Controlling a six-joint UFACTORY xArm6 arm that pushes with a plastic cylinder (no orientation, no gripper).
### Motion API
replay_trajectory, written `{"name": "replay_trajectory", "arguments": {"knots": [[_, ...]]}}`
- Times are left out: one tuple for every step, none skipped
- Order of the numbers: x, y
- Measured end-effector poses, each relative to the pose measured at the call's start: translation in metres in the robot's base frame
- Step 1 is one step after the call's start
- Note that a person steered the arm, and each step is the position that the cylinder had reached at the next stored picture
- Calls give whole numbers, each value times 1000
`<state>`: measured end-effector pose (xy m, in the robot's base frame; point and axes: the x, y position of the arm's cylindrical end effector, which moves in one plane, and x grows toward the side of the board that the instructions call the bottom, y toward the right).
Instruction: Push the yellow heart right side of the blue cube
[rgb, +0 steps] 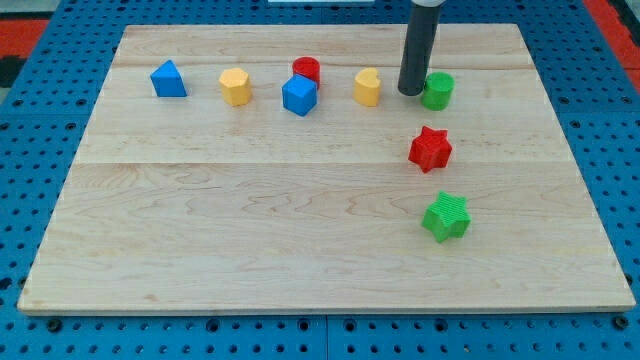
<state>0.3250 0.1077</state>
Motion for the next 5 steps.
{"name": "replay_trajectory", "arguments": {"knots": [[-6,-20],[-19,-32],[-15,-57],[-8,-61],[-8,-58]]}}
